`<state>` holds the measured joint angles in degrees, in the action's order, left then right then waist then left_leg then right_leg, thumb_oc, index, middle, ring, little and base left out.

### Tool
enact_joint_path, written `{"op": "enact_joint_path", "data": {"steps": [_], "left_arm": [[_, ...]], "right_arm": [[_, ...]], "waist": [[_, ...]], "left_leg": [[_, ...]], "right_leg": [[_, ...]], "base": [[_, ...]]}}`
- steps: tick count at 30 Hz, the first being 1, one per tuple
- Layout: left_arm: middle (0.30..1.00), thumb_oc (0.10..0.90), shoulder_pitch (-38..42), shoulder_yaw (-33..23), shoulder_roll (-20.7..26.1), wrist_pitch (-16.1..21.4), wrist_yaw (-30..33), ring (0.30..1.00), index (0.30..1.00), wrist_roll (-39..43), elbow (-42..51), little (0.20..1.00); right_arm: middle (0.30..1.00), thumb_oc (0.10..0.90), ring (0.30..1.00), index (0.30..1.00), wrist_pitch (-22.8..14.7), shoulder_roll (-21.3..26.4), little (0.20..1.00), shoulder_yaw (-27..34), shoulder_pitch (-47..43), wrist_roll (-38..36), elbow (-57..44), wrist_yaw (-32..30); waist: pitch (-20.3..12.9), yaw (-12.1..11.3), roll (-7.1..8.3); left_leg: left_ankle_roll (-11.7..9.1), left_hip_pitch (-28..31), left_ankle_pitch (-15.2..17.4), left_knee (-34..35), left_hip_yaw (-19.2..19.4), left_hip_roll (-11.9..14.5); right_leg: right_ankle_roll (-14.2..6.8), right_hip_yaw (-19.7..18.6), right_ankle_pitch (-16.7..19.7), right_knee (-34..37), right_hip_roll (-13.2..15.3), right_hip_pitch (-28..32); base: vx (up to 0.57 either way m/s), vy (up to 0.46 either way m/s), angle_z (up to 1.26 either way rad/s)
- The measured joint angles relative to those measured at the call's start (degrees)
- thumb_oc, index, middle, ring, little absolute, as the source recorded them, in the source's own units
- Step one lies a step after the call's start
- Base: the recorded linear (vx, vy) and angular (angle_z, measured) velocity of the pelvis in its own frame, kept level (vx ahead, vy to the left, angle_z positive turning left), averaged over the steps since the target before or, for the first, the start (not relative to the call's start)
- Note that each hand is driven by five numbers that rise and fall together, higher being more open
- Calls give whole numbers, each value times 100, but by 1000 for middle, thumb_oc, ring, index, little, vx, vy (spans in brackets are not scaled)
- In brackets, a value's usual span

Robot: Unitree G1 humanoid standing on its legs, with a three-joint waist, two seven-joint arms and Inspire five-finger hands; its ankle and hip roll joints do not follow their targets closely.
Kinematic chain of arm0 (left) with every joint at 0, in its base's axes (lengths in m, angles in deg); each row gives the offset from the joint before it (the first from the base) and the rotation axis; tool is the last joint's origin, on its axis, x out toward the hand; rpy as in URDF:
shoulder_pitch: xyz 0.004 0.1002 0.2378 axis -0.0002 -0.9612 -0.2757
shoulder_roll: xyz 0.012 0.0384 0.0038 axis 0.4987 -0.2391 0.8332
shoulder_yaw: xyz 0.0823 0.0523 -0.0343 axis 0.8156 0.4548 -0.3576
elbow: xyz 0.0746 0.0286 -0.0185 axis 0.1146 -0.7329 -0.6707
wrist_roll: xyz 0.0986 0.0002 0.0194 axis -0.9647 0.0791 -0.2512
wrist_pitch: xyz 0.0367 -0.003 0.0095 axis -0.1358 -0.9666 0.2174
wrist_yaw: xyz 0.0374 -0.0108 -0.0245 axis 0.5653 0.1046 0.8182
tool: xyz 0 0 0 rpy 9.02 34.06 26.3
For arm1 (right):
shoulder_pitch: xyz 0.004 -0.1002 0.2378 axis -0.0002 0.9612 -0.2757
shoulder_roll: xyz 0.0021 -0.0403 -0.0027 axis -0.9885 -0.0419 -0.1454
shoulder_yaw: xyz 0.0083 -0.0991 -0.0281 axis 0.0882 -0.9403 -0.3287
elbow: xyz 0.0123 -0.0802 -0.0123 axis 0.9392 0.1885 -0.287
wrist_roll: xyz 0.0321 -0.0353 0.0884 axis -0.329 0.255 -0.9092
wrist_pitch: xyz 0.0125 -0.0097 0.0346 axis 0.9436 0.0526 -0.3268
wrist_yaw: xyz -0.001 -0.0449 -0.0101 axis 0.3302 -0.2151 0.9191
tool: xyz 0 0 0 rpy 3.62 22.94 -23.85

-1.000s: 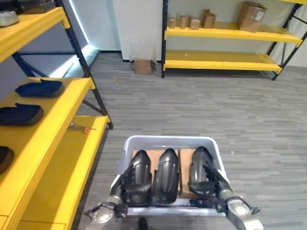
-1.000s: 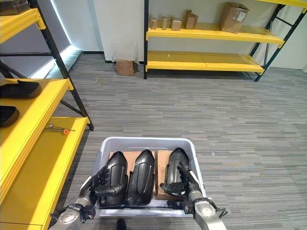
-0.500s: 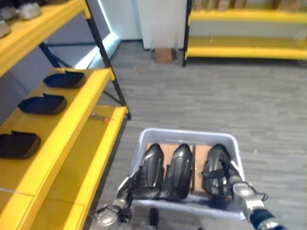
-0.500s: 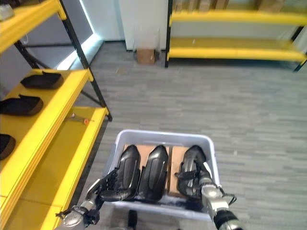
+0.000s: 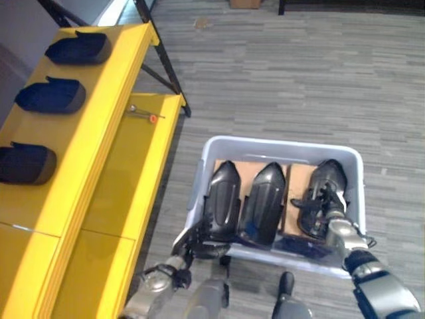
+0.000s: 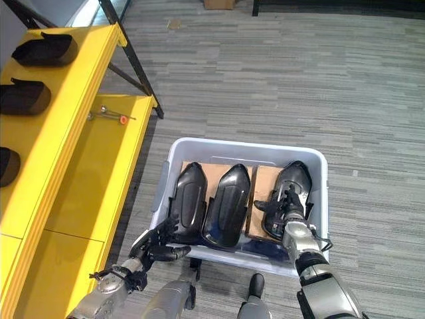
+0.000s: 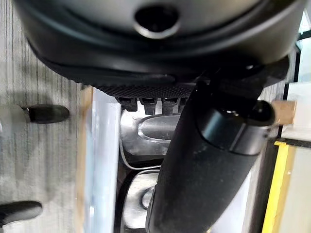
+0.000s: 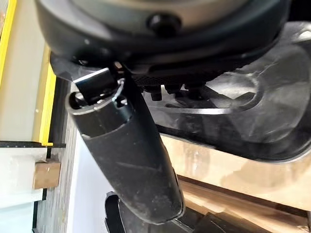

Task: Move parts from the plastic box to the shelf.

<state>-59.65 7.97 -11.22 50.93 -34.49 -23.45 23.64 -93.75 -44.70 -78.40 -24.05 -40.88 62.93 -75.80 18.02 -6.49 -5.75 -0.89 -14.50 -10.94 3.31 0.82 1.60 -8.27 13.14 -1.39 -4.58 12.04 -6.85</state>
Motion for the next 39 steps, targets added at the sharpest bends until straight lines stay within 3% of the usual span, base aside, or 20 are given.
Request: {"op": "enact_joint_path", "data": {"steps": [10,22,33,39], "left_arm": [[1000,900,146,15,3,132,9,1000,1000,7,-9,1000],[1000,900,232,34,2,140,93,1000,1000,6,-12,1000],[1000,900,308,28,-13,216,131,1000,1000,1,-45,1000],[1000,900,301,-3,-16,221,147,1000,1000,0,-96,1000]], "right_arm": [[1000,900,1000,1000,-156,-23,1000,-130,-434,16,436,-126],[1000,900,1000,1000,80,180,1000,-1148,-437,1300,381,-167],[1000,900,1000,1000,400,409,1000,-1588,-97,1800,-776,-115],[1000,900,1000,1000,516,483,1000,-1691,125,1920,-1435,28]], "waist": [[140,-23,-77],[144,-4,-86],[143,21,-86],[158,156,-62]], "left_leg": [[-22,-277,44,-163,-125,-39],[10,-330,34,-250,-208,-58],[11,-333,33,-282,-218,-56],[9,-332,34,-290,-200,-38]], "right_leg": [[38,52,-108,-311,56,-281],[40,143,-184,-421,77,-289],[34,146,-249,-539,83,-321],[32,139,-257,-546,68,-325]], "base": [[-1,1,5],[-6,6,3],[0,2,0],[0,0,0]]}}
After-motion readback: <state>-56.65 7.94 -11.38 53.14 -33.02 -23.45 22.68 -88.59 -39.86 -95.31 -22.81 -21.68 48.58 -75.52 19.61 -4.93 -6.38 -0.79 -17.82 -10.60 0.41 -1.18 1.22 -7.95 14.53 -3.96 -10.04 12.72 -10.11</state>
